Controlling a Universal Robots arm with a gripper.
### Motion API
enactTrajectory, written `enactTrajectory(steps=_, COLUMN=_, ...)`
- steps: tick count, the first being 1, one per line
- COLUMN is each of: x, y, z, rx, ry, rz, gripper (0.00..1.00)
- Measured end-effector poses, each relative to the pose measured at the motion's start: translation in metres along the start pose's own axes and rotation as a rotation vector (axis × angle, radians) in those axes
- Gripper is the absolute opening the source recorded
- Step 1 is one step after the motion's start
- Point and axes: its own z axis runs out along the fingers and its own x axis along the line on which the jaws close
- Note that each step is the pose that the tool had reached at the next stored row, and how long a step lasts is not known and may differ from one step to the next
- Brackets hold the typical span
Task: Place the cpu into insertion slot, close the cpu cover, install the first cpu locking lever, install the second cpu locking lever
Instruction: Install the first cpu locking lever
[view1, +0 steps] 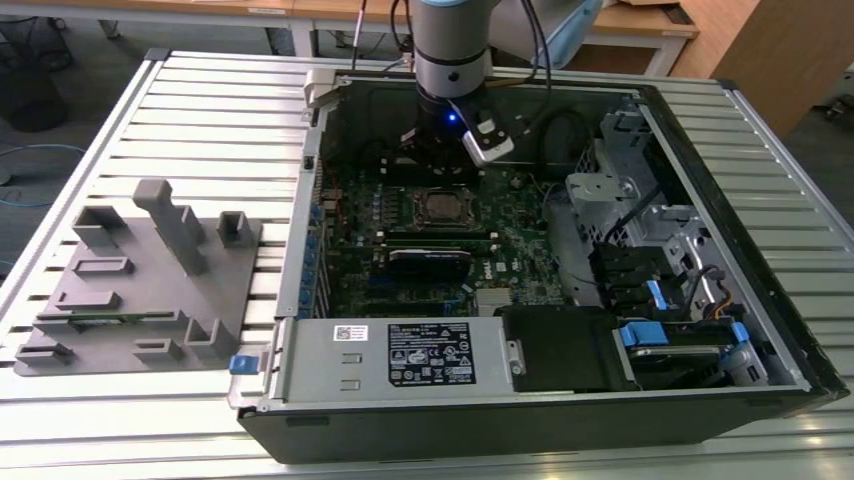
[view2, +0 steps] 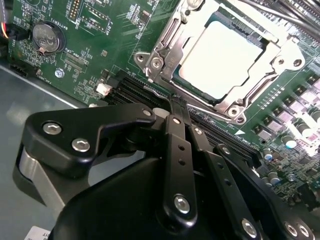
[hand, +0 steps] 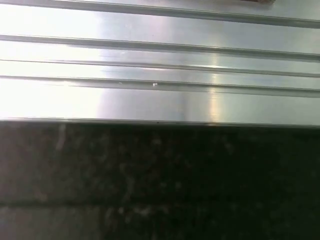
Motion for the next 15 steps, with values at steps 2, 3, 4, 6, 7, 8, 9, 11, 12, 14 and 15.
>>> enactTrajectory(steps=2, x=0.0, y=0.0006, z=0.0001, rx=0.0, ry=-0.0001, rz=0.001, gripper=0.11)
enactTrajectory(steps=3, x=0.0, y=0.0009, z=0.0001, rx=0.0, ry=-0.0001, rz=0.001, gripper=0.11)
enactTrajectory(steps=4, x=0.0, y=0.0012, z=0.0002, rx=-0.0001, ry=-0.0003, rz=0.002, gripper=0.11)
enactTrajectory(steps=6, x=0.0, y=0.0018, z=0.0002, rx=0.0, ry=-0.0003, rz=0.003, gripper=0.11)
enactTrajectory(steps=7, x=0.0, y=0.0019, z=0.0002, rx=0.0, ry=-0.0003, rz=0.003, gripper=0.11)
enactTrajectory(steps=8, x=0.0, y=0.0019, z=0.0002, rx=0.0, ry=-0.0004, rz=0.003, gripper=0.11)
enactTrajectory(steps=9, x=0.0, y=0.0019, z=0.0002, rx=0.0, ry=-0.0004, rz=0.003, gripper=0.11)
enactTrajectory(steps=11, x=0.0, y=0.0019, z=0.0002, rx=0.0001, ry=-0.0004, rz=0.003, gripper=0.11)
enactTrajectory(steps=12, x=-0.0001, y=0.0018, z=0.0002, rx=0.0003, ry=-0.0004, rz=0.003, gripper=0.11)
enactTrajectory(steps=14, x=-0.0004, y=0.0018, z=0.0003, rx=0.0012, ry=-0.0014, rz=0.013, gripper=0.11)
enactTrajectory(steps=15, x=-0.0005, y=0.0018, z=0.0003, rx=0.0022, ry=-0.0024, rz=0.022, gripper=0.11)
